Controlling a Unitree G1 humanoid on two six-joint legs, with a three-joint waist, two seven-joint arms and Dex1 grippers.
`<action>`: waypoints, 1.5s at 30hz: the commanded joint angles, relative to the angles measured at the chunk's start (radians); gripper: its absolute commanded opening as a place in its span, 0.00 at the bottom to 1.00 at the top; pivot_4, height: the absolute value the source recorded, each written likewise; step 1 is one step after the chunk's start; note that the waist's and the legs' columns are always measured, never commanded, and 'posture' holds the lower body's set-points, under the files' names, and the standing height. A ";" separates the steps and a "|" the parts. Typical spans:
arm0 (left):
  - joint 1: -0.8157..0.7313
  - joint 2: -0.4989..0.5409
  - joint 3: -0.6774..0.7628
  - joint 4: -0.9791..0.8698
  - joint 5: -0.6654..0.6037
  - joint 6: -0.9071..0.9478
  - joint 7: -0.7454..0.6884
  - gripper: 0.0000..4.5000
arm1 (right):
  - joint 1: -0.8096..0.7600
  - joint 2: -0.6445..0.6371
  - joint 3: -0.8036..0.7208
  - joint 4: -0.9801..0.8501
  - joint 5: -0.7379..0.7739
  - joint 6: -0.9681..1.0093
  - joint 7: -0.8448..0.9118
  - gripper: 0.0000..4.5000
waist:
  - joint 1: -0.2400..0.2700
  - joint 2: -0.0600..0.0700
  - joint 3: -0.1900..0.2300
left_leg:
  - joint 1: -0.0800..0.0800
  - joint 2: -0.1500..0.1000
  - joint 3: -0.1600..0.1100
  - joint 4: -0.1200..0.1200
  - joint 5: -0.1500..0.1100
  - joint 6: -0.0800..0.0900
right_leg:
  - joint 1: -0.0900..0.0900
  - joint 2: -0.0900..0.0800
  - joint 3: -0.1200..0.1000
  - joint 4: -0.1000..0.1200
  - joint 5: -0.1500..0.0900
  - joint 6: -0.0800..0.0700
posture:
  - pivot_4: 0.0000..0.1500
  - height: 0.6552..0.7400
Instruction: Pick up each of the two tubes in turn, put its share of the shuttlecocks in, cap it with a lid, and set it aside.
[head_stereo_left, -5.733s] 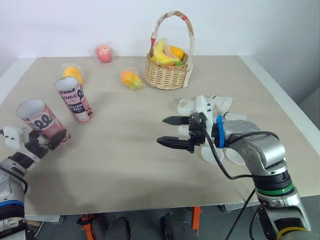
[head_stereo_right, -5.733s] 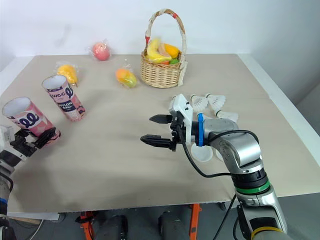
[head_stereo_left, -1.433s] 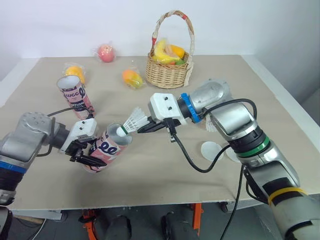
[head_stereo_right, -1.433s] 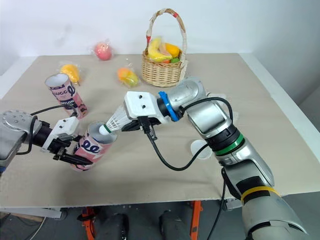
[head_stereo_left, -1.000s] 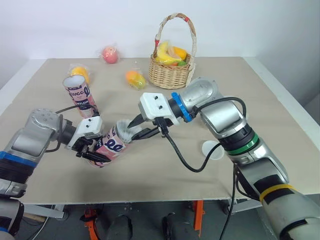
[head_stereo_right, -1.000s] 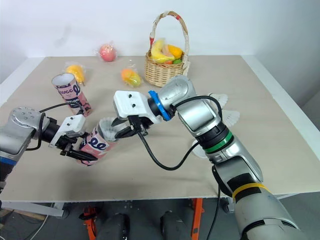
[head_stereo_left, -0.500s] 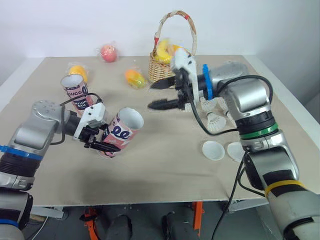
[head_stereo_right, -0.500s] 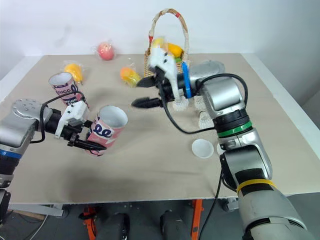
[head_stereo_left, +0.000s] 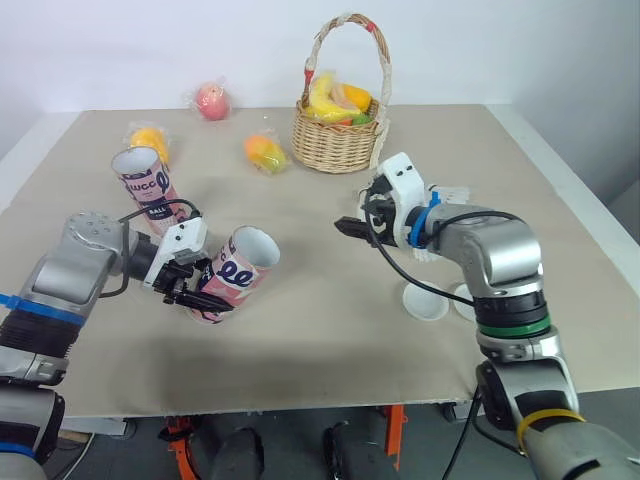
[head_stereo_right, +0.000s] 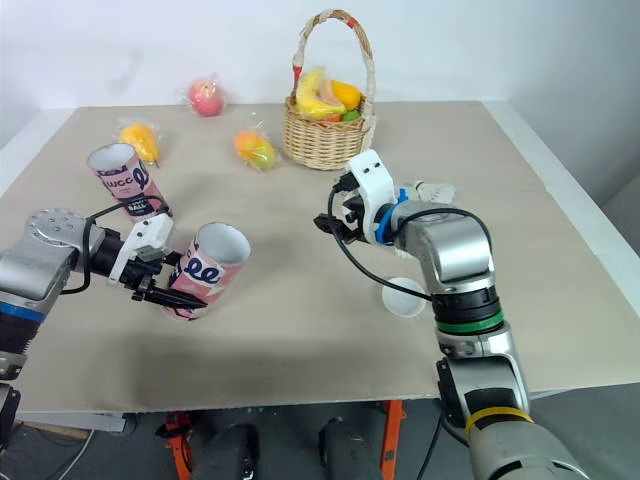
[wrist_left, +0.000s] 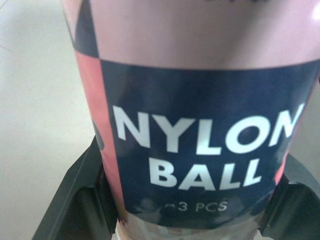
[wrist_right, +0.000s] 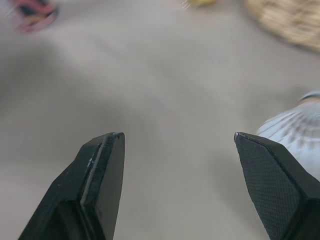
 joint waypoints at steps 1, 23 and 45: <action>-0.027 -0.007 0.001 0.000 0.000 -0.017 -0.017 0.66 | -0.013 0.037 -0.028 0.043 -0.017 -0.039 -0.086 0.84 | 0.000 0.000 0.000 | 0.000 0.000 0.001 0.000 0.000 0.000 | 0.000 0.000 0.001 0.000 0.000 0.001 | 1.00 1.00; 0.016 0.010 0.015 -0.093 -0.011 0.035 -0.011 0.66 | -0.287 0.188 -0.016 0.789 -0.157 -0.488 -0.360 0.84 | -0.006 0.000 0.000 | 0.000 0.000 0.002 0.000 0.000 -0.001 | 0.000 0.000 0.003 0.000 0.001 0.001 | 1.00 1.00; 0.049 0.019 0.024 -0.214 -0.064 0.117 0.021 0.66 | -0.307 0.210 0.030 0.698 -0.168 -0.617 -0.152 0.01 | -0.030 0.001 0.001 | 0.000 0.000 0.001 -0.001 0.000 -0.001 | 0.000 0.000 0.003 0.000 0.001 0.001 | 1.00 1.00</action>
